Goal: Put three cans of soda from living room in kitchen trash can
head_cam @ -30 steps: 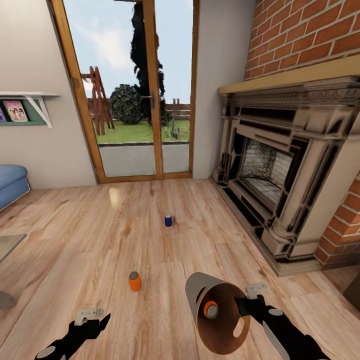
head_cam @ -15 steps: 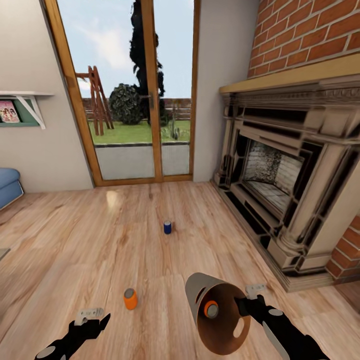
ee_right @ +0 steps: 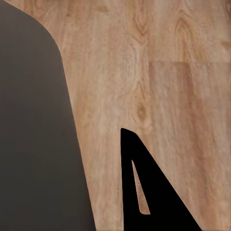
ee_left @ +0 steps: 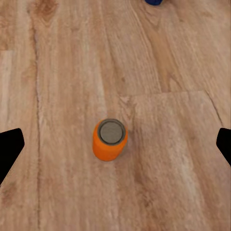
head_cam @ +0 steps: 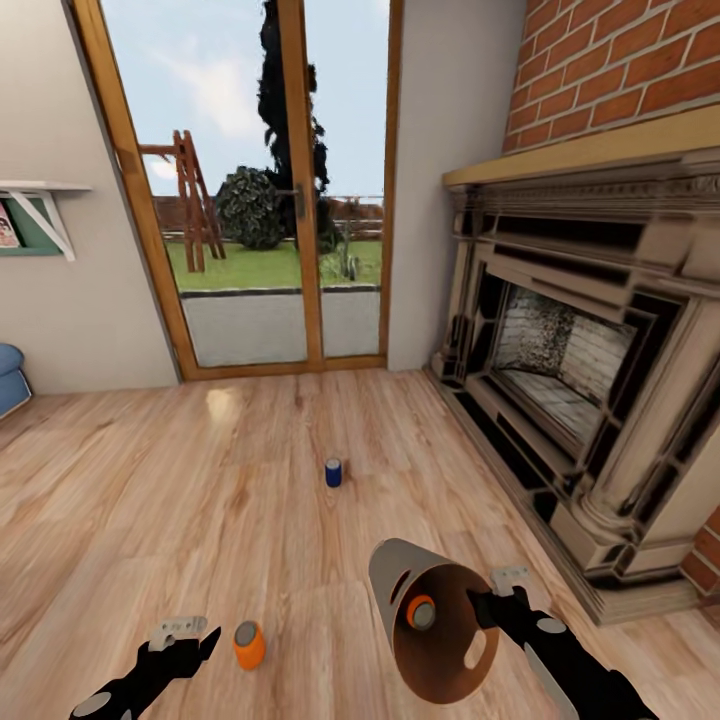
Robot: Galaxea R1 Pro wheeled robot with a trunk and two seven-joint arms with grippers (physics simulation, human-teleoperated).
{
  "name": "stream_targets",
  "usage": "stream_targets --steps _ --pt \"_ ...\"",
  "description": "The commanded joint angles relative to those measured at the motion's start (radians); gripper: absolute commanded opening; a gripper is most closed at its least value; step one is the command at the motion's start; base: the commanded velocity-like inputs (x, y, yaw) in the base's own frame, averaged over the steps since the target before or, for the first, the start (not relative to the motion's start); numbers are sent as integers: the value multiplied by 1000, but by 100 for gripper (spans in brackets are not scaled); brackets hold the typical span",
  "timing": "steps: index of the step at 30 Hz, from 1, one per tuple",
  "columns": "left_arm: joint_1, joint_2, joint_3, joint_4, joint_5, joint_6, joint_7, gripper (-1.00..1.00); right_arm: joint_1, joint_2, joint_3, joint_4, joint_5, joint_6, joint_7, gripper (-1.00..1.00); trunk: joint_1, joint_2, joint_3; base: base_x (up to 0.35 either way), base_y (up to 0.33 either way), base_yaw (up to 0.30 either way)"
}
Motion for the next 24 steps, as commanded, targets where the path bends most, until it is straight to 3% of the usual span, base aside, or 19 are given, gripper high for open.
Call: stream_targets --steps 1,24 --pt "0 0 0 0 0 0 0 100 -1 2 -1 -2 -2 0 1 -100 0 0 0 324 0 0" --pt "0 0 0 0 1 -1 0 100 15 9 3 0 4 -2 -6 -100 0 0 0 314 0 0"
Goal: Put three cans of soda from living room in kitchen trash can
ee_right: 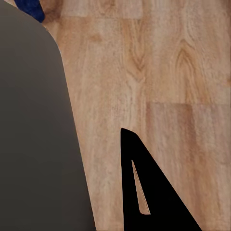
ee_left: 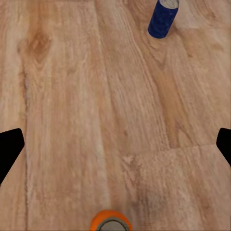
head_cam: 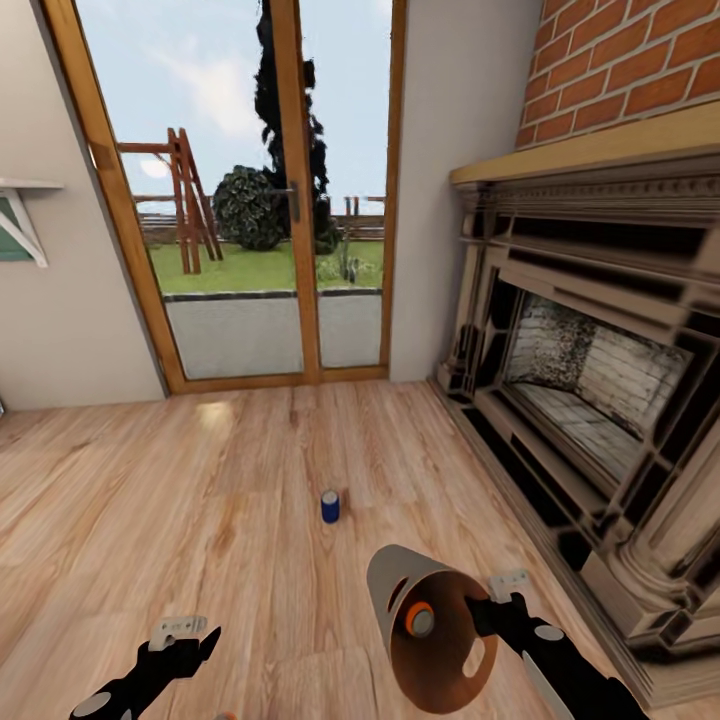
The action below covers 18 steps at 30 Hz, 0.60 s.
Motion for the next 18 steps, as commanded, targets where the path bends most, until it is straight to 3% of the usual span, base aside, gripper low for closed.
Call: stream_targets --steps 1,18 --pt "0 0 0 0 0 0 0 100 0 0 -1 -2 -3 0 0 -100 0 0 0 231 0 0" --pt "0 0 1 0 0 -6 0 100 7 0 -1 -2 -5 -1 0 -100 0 0 0 38 0 0"
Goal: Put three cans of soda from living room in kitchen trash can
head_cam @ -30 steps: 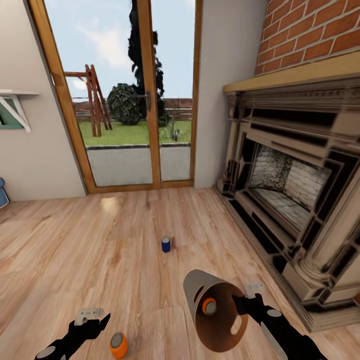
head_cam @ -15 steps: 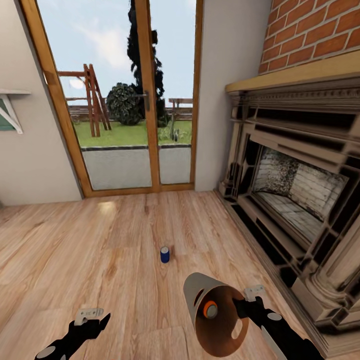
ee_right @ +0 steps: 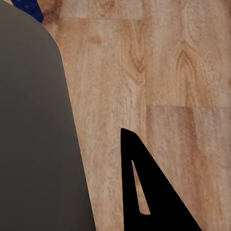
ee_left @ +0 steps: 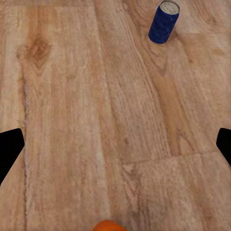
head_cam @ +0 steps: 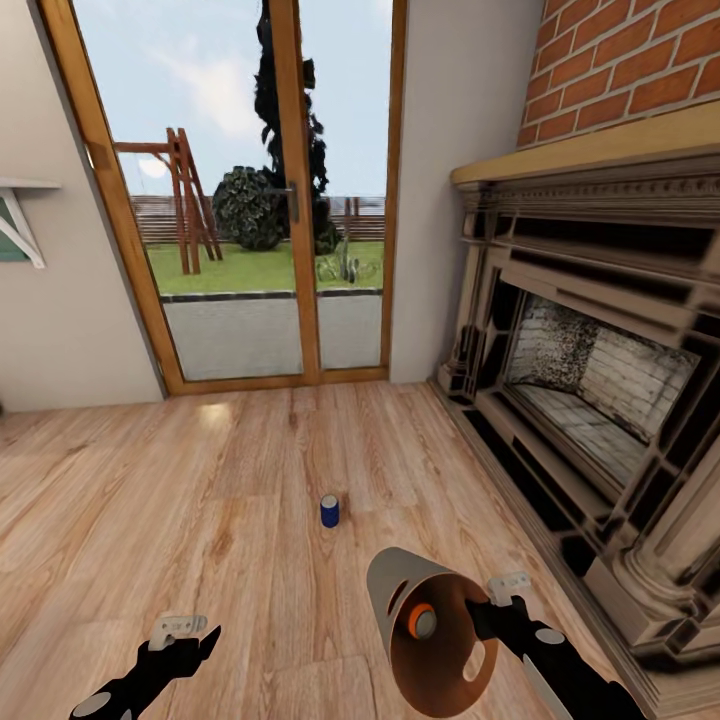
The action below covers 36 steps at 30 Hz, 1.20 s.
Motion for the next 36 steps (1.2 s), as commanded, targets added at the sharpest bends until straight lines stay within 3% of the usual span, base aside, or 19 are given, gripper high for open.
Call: stream_targets --steps 1,15,19,21,25,31,36 --pt "0 0 0 0 0 0 0 100 0 0 -1 -2 -3 0 0 -100 0 0 0 1 0 0" --pt "0 0 1 4 -1 14 24 100 2 0 -1 -3 -3 -4 0 -100 0 0 0 38 0 0" --pt "-1 -5 1 40 -1 16 26 100 3 0 -1 -3 -3 -15 0 -100 0 0 0 171 0 0" --pt "-4 -25 0 72 0 16 27 100 4 0 -2 -4 -3 -23 0 -100 0 0 0 212 0 0" --pt "-9 -34 0 110 0 18 36 100 4 0 -2 -5 -4 -25 0 -100 0 0 0 262 0 0" --pt "-28 -38 2 180 4 34 68 100 5 0 -3 -4 -5 -29 0 -100 0 0 0 245 0 0" --pt "-29 -38 3 180 6 24 71 100 5 0 -3 -3 -5 -29 0 -100 0 0 0 34 0 0"
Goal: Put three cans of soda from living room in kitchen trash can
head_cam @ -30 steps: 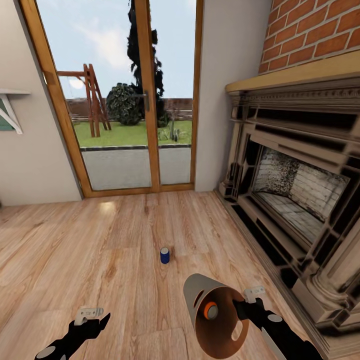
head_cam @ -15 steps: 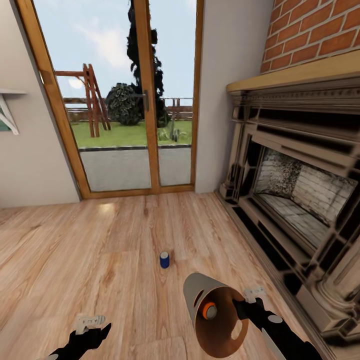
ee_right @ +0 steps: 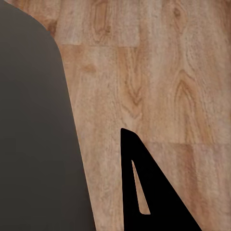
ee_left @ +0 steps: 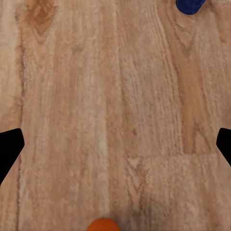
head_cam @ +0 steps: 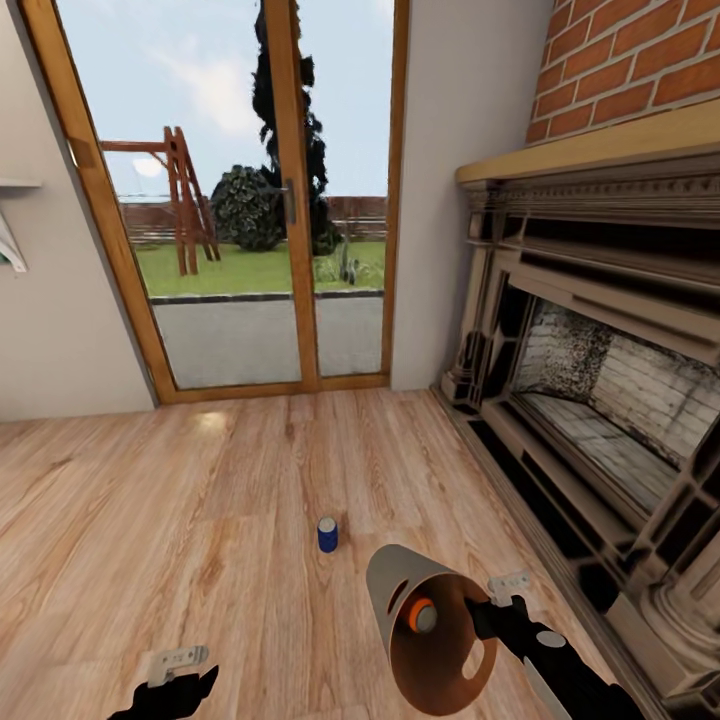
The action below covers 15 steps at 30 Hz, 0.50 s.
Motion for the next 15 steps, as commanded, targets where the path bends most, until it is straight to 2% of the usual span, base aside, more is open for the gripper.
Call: stream_targets --steps 1,9,15 --pt "0 0 0 0 0 -1 0 100 0 0 -1 -2 -2 0 0 -100 0 0 0 5 5 0" --pt "0 0 -1 -3 -1 -7 1 100 0 0 -1 -2 -2 0 0 -100 0 0 0 -125 82 0" --pt "0 0 0 -3 0 -8 1 100 -1 0 -1 -2 -2 0 0 -100 0 0 0 -26 14 0"
